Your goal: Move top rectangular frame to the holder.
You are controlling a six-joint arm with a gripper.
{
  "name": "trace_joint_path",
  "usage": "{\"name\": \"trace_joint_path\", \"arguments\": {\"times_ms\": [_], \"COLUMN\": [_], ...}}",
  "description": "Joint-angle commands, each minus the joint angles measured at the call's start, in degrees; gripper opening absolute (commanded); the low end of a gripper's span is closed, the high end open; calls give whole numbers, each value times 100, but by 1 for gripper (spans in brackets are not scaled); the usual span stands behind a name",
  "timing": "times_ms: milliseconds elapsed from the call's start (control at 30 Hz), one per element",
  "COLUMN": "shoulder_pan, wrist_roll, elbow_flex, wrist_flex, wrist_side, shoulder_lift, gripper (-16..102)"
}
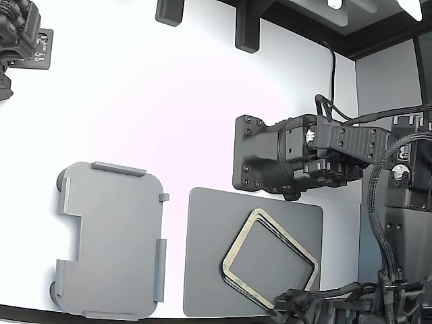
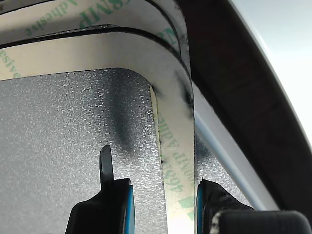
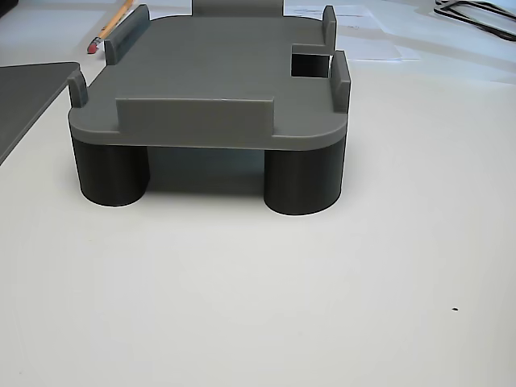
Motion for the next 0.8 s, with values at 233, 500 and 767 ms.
{"name": "trace_joint_path", "arguments": {"times_ms": [233, 500, 767], "shoulder_pan": [-53, -53, -53], "wrist_roll": [-18, 123, 70], "elbow_flex": [-141, -123, -396], "wrist_flex": [-62, -220, -149], "wrist_side": [79, 202, 343], "shoulder_lift": [158, 149, 105], "gripper": [43, 7, -10]}}
